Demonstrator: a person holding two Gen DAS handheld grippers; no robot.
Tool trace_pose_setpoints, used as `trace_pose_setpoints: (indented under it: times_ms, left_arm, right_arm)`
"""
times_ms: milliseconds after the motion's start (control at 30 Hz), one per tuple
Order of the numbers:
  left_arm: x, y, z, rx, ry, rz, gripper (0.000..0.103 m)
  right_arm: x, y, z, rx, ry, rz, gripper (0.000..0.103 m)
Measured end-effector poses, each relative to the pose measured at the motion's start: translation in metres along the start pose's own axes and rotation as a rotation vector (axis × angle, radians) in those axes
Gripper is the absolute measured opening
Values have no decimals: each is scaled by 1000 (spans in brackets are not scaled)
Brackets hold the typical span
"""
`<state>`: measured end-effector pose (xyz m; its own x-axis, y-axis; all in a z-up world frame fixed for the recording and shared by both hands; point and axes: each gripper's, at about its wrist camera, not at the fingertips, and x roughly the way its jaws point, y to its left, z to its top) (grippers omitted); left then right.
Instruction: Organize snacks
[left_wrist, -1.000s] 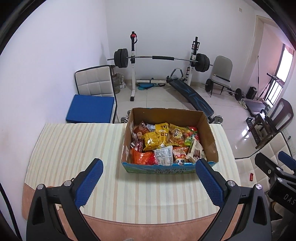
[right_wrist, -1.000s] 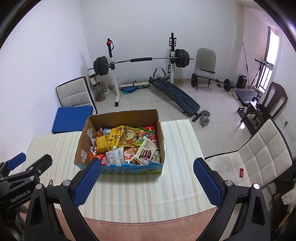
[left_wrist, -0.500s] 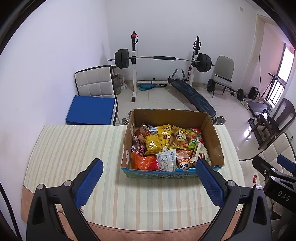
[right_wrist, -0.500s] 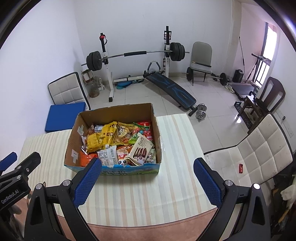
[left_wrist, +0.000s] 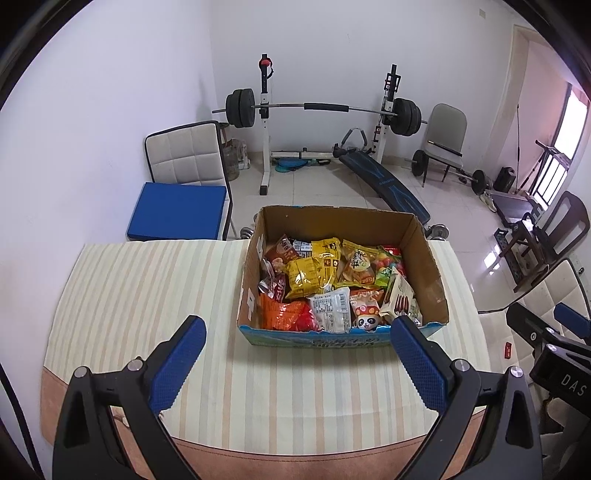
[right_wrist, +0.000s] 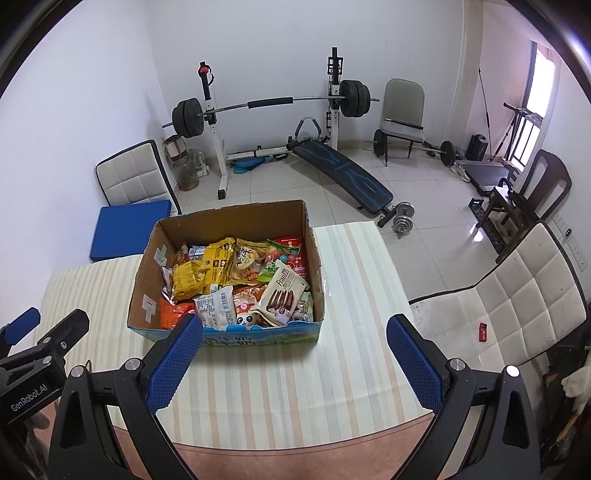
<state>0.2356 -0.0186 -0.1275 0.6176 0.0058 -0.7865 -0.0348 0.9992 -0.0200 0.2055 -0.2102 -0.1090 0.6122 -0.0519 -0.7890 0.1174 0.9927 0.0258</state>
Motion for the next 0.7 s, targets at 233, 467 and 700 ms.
trace_pose_setpoints:
  times_ms: [233,467,700]
  left_arm:
    - [0,-2,-1,2,1,2,102]
    - [-1,-1,-1,2,-1,-3,102]
    - [-2,-1,1,5,-6,-4,102]
  right_arm:
    - [-1,2,0,-12,-8,-6,102]
    - [-8,4,1,-25,-28,-9,102]
    - [-12,4,3,-34,-42,-8,103]
